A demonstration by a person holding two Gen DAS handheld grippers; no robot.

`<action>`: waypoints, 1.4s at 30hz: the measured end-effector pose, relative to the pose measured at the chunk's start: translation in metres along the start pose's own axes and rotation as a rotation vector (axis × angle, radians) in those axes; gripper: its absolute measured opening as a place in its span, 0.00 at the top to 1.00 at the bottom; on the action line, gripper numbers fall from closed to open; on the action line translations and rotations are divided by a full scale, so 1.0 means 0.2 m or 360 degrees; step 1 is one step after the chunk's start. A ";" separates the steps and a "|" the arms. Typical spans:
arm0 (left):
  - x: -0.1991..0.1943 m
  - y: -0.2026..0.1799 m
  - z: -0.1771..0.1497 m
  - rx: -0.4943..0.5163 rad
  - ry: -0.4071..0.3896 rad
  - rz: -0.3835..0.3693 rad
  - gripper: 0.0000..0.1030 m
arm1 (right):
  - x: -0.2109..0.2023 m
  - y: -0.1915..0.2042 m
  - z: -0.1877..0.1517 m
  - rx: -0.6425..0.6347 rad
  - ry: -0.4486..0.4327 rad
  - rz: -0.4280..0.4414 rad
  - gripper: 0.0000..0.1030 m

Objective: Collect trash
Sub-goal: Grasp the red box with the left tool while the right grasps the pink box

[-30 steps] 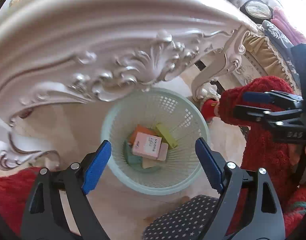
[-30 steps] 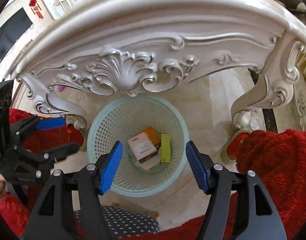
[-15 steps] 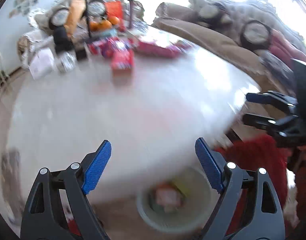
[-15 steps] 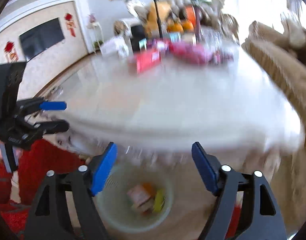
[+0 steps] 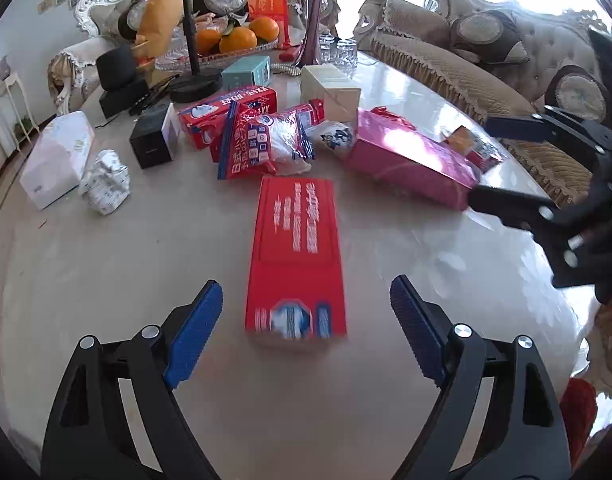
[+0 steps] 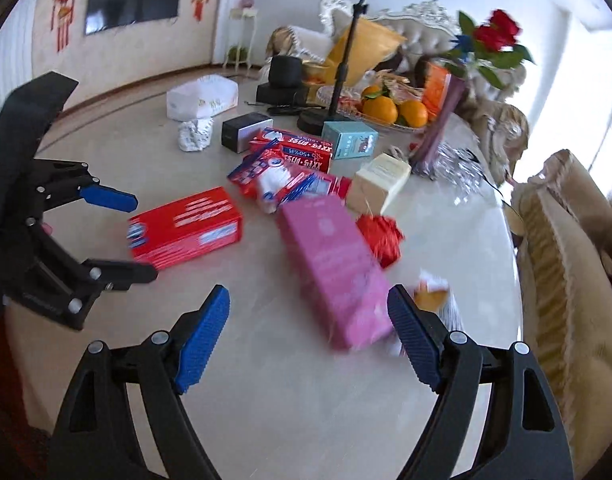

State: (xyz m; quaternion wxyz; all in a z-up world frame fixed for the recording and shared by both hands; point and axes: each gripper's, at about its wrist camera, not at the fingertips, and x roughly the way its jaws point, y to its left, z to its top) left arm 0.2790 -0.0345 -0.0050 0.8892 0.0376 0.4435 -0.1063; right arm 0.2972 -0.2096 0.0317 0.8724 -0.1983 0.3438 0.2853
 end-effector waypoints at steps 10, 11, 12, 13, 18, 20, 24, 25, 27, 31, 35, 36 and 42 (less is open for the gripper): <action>0.18 0.04 0.04 -0.0058 0.0086 0.0058 0.19 | 0.27 -0.12 0.02 0.0032 0.0138 0.0045 0.25; 0.18 0.05 0.04 -0.0065 0.0086 0.0059 0.19 | 0.30 -0.14 0.02 0.0068 0.0139 0.0072 0.25; 0.18 0.05 0.05 -0.0070 0.0088 0.0068 0.19 | 0.32 -0.16 0.02 0.0107 0.0147 0.0095 0.25; 0.18 0.05 0.05 -0.0069 0.0087 0.0073 0.19 | 0.33 -0.17 0.02 0.0132 0.0155 0.0107 0.25; 0.19 0.11 0.05 -0.0109 0.0036 0.0065 0.19 | 0.35 -0.16 0.01 0.0248 0.0193 0.0167 0.26; 0.18 0.11 0.05 -0.0093 0.0018 0.0061 0.35 | 0.32 -0.15 0.01 0.0315 0.0160 0.0228 0.31; 0.17 0.12 0.04 -0.0059 -0.0003 0.0072 0.54 | 0.26 -0.11 0.00 0.0368 0.0117 0.0262 0.39; 0.16 0.12 0.04 -0.0061 -0.0006 0.0055 0.54 | 0.25 -0.10 0.00 0.0388 0.0108 0.0266 0.40; 0.15 0.13 0.04 -0.0055 -0.0027 0.0060 0.54 | 0.21 -0.10 -0.01 0.0476 0.0068 0.0290 0.41; 0.06 0.13 0.03 -0.0047 -0.0091 0.0048 0.54 | 0.13 -0.13 -0.02 0.0657 -0.0020 0.0360 0.41; -0.12 0.14 -0.03 -0.0045 -0.0160 0.0032 0.54 | 0.04 -0.14 -0.05 0.0864 -0.0098 0.0462 0.41; -0.16 0.15 -0.06 -0.0036 -0.0174 0.0023 0.54 | 0.00 -0.14 -0.06 0.0914 -0.0124 0.0486 0.41; -0.51 0.10 -0.38 0.0015 -0.0269 -0.0042 0.54 | -0.25 0.00 -0.22 0.1086 -0.0257 0.0618 0.41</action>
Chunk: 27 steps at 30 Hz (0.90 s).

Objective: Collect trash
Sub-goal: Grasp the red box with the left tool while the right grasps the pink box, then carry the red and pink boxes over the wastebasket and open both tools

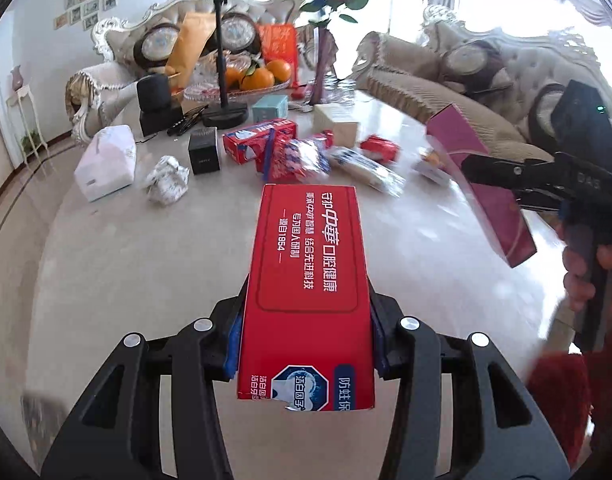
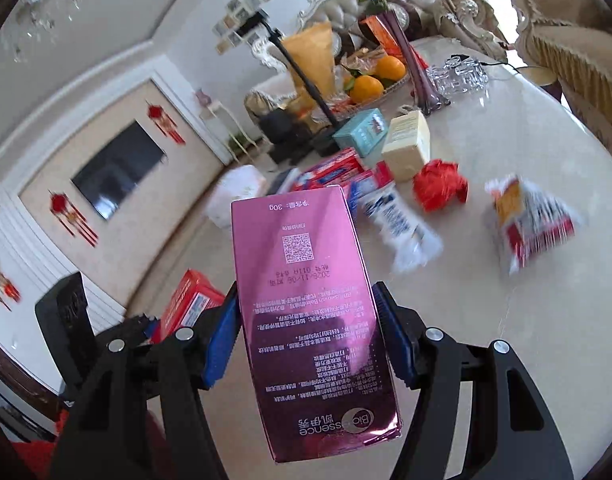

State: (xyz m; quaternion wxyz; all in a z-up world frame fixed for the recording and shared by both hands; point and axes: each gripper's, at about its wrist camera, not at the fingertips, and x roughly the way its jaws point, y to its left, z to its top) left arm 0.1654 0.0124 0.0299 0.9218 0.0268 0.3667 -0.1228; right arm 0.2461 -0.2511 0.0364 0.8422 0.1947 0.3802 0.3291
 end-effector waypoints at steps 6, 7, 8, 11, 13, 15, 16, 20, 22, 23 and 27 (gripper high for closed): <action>-0.36 -0.17 -0.36 0.0112 -0.0013 -0.0117 0.54 | -0.22 0.22 -0.39 0.0013 0.0010 0.0160 0.41; -0.42 -0.19 -0.44 0.0109 -0.0002 -0.0156 0.54 | -0.27 0.25 -0.47 0.0036 -0.0003 0.0186 0.41; -0.45 -0.21 -0.49 0.0112 0.0010 -0.0181 0.54 | -0.33 0.28 -0.55 0.0059 -0.0011 0.0207 0.41; -0.51 -0.28 -0.67 0.0153 0.0084 -0.0247 0.54 | -0.44 0.34 -0.75 0.0068 -0.0017 0.0157 0.41; -0.51 -0.32 -0.77 0.0178 0.0143 -0.0290 0.54 | -0.48 0.36 -0.86 0.0085 0.0027 0.0131 0.41; -0.48 -0.36 -0.88 0.0196 0.0212 -0.0330 0.54 | -0.49 0.38 -0.99 0.0076 0.0103 0.0079 0.41; -0.44 -0.37 -0.92 0.0200 0.0242 -0.0331 0.54 | -0.50 0.39 -1.06 0.0067 0.0141 0.0040 0.41; -0.23 -0.43 -1.14 0.0215 0.0368 -0.0325 0.54 | -0.42 0.33 -1.29 0.0163 0.0257 -0.0099 0.41; -0.13 -0.44 -1.19 0.0227 0.0420 -0.0317 0.54 | -0.36 0.27 -1.38 0.0238 0.0290 -0.0192 0.41; -0.09 -0.45 -1.21 0.0242 0.0440 -0.0318 0.54 | -0.32 0.23 -1.42 0.0255 0.0314 -0.0263 0.41; 0.04 -0.50 -1.30 0.0302 0.0494 -0.0278 0.53 | -0.18 0.16 -1.50 0.0204 0.0397 -0.0451 0.41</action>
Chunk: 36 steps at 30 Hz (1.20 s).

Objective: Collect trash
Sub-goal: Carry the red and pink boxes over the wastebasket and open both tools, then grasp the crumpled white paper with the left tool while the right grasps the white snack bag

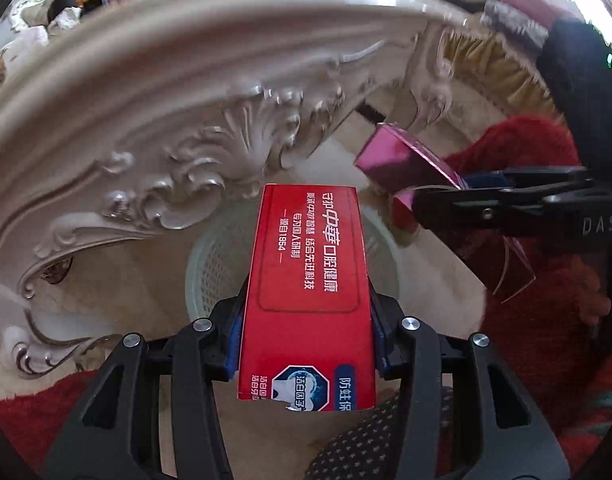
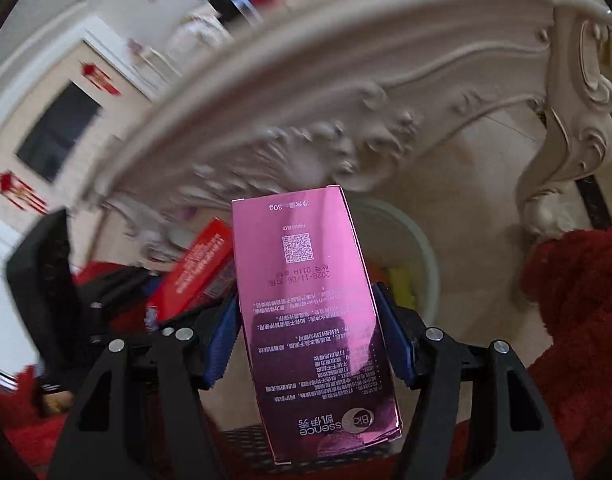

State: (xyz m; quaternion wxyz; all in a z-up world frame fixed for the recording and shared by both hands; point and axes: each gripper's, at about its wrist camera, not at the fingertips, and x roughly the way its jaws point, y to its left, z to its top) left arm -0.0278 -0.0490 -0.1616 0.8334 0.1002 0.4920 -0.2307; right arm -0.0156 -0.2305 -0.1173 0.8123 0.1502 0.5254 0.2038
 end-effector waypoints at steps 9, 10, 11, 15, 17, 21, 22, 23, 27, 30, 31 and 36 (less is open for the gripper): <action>0.17 0.12 -0.02 -0.0155 0.0098 0.0138 0.26 | 0.22 0.01 -0.02 -0.0141 0.0109 -0.0155 0.35; 0.16 0.13 -0.02 -0.0155 0.0094 0.0148 0.26 | 0.21 0.01 -0.03 -0.0150 0.0104 -0.0175 0.34; 0.14 0.13 -0.03 -0.0159 0.0095 0.0143 0.26 | 0.20 0.01 -0.04 -0.0155 0.0096 -0.0183 0.33; 0.04 0.17 -0.05 -0.0206 0.0098 0.0073 0.26 | 0.11 0.04 -0.03 -0.0176 0.0018 -0.0208 0.30; -0.06 0.18 -0.06 -0.0229 0.0080 0.0046 0.26 | 0.05 0.08 -0.03 -0.0223 -0.0016 -0.0211 0.30; -0.36 0.16 0.01 -0.0195 -0.0059 0.0029 0.26 | -0.13 0.16 -0.01 -0.0263 -0.0117 -0.0104 0.30; -0.43 0.16 0.04 -0.0183 -0.0103 0.0027 0.26 | -0.17 0.18 0.00 -0.0262 -0.0141 -0.0083 0.30; -0.53 0.17 0.09 -0.0166 -0.0163 0.0034 0.26 | -0.21 0.19 0.02 -0.0261 -0.0175 -0.0057 0.30; -0.75 0.28 0.28 -0.0170 -0.0347 0.0125 0.26 | -0.45 0.25 0.19 -0.0298 -0.0448 -0.0071 0.29; -0.81 0.46 0.46 -0.0289 -0.0446 0.0190 0.26 | -0.58 0.22 0.44 -0.0294 -0.0641 -0.0169 0.22; -0.82 0.54 0.53 -0.0342 -0.0471 0.0217 0.26 | -0.60 0.20 0.52 -0.0295 -0.0683 -0.0215 0.22; -0.72 0.94 0.89 -0.0567 -0.0520 0.0329 0.26 | -0.58 0.06 0.97 -0.0296 -0.0769 -0.0388 0.22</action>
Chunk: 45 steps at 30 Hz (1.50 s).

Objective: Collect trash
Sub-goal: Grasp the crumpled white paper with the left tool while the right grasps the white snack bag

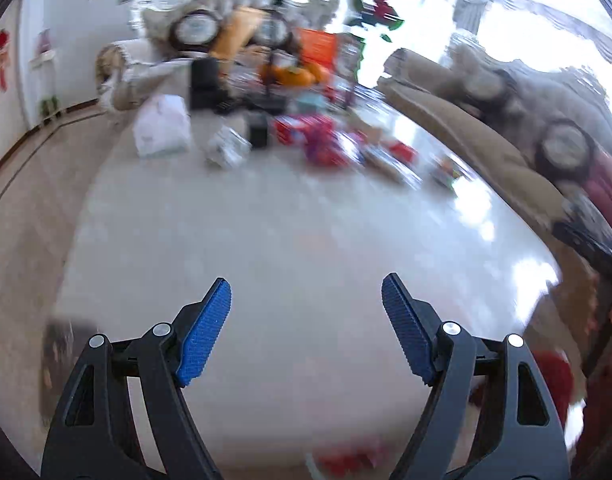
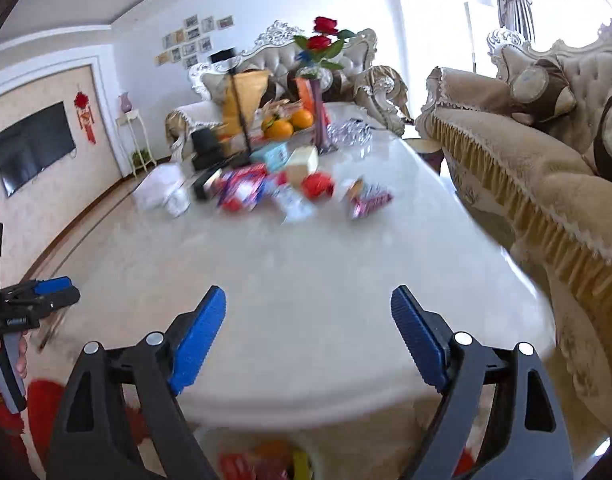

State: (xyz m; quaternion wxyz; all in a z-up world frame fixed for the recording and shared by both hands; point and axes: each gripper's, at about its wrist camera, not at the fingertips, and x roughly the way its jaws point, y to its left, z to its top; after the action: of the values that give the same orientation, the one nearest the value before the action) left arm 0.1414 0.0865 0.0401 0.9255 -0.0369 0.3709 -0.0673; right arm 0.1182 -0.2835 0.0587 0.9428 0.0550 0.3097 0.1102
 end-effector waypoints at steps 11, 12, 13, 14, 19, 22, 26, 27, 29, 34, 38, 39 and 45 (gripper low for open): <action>0.73 0.20 0.62 0.0054 0.0068 0.0223 0.26 | 0.63 -0.31 0.38 0.0029 0.0187 -0.0205 0.22; 0.76 0.21 0.63 0.0064 0.0080 0.0240 0.26 | 0.67 -0.33 0.40 0.0044 0.0201 -0.0218 0.22; 0.81 0.23 0.65 0.0081 0.0090 0.0246 0.26 | 0.71 -0.34 0.42 0.0057 0.0218 -0.0213 0.22; 0.86 0.24 0.66 0.0087 0.0104 0.0247 0.26 | 0.75 -0.35 0.44 0.0068 0.0240 -0.0206 0.22; 1.02 0.34 0.69 0.0012 0.0187 0.0188 0.26 | 0.94 -0.35 0.49 0.0062 0.0349 -0.0265 0.22; 1.07 0.35 0.71 0.0038 0.0198 0.0212 0.26 | 1.04 -0.36 0.50 0.0071 0.0416 -0.0257 0.22; 1.16 0.34 0.72 0.0064 0.0243 0.0229 0.26 | 1.12 -0.36 0.47 0.0080 0.0470 -0.0263 0.22; 1.18 0.34 0.72 0.0067 0.0247 0.0234 0.26 | 1.14 -0.36 0.47 0.0071 0.0477 -0.0281 0.22; 1.20 0.35 0.74 0.0057 0.0254 0.0231 0.26 | 1.17 -0.36 0.45 0.0045 0.0503 -0.0292 0.22; 1.21 0.36 0.76 0.0033 0.0254 0.0239 0.27 | 1.18 -0.34 0.43 0.0010 0.0517 -0.0285 0.23; 1.21 0.35 0.74 0.0062 0.0280 0.0276 0.51 | 1.18 -0.32 0.43 -0.0034 0.0515 -0.0341 0.36; 1.21 0.35 0.73 0.0055 0.0290 0.0262 0.54 | 1.18 -0.32 0.43 -0.0034 0.0518 -0.0342 0.37; 1.14 0.34 0.70 0.0039 0.0303 0.0293 0.59 | 1.16 -0.28 0.43 -0.0017 0.0522 -0.0357 0.62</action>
State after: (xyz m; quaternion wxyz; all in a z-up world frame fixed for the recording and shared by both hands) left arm 0.4080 0.1222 -0.0221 0.8888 0.0151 0.4579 0.0100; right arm 0.3607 -0.2853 -0.0147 0.8864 -0.0036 0.4627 0.0137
